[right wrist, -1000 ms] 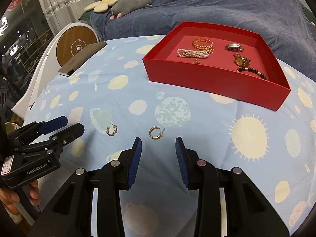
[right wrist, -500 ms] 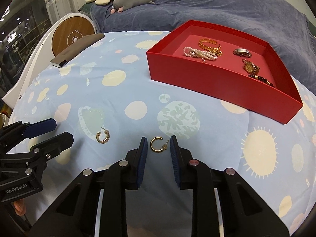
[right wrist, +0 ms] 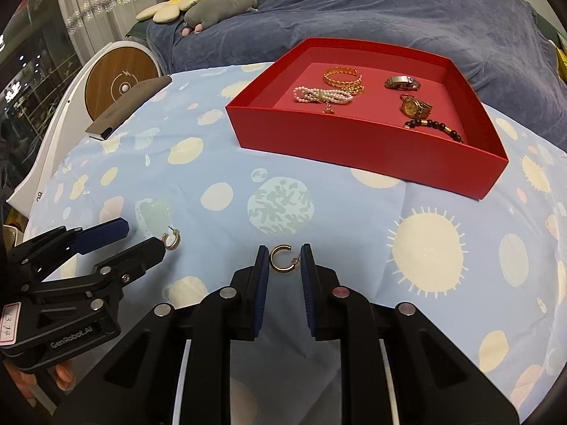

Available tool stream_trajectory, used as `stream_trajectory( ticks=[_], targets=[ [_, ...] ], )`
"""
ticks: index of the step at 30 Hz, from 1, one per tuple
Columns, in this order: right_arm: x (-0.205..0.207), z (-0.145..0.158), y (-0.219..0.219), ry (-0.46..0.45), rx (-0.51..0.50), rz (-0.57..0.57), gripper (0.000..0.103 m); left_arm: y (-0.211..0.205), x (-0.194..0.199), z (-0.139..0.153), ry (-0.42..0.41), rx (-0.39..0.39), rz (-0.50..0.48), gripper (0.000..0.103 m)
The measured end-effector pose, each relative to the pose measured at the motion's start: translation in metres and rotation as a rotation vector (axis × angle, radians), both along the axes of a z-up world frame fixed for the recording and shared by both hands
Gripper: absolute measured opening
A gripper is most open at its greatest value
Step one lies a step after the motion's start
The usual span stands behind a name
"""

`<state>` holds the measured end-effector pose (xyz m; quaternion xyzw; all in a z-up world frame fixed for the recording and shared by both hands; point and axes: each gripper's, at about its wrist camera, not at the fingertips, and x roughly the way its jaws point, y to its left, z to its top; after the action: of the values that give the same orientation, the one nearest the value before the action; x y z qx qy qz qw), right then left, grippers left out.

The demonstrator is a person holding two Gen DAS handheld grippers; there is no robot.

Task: Organize jewelry
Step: 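Close the right tool on one gold hoop earring while the left tool grasps the other, then carry both gold hoop earrings over the red box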

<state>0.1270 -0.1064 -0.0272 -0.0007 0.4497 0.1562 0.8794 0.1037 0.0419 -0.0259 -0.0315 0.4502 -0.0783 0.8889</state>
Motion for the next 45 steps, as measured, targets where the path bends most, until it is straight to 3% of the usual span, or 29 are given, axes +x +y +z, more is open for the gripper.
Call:
stream_trajectory(
  ticks=[8,20,24,36,45],
  targets=[
    [-0.008,0.005,-0.027,0.016,0.024,-0.031,0.018,-0.023,0.005,-0.011,0.015,0.033,-0.031,0.055],
    [-0.016,0.015,-0.031,0.014,0.051,-0.018,0.018,-0.037,0.005,-0.014,-0.004,0.06,-0.056,0.029],
    [-0.019,0.011,-0.035,0.022,0.042,-0.017,0.018,-0.041,0.003,-0.014,-0.003,0.055,-0.078,0.013],
    [-0.023,0.015,-0.048,0.019,0.052,-0.027,0.018,-0.04,-0.005,-0.01,0.013,-0.022,-0.127,0.013],
    [-0.022,0.024,-0.056,0.002,0.064,-0.045,0.018,-0.05,-0.008,0.01,-0.014,-0.056,-0.147,0.013]
  ],
)
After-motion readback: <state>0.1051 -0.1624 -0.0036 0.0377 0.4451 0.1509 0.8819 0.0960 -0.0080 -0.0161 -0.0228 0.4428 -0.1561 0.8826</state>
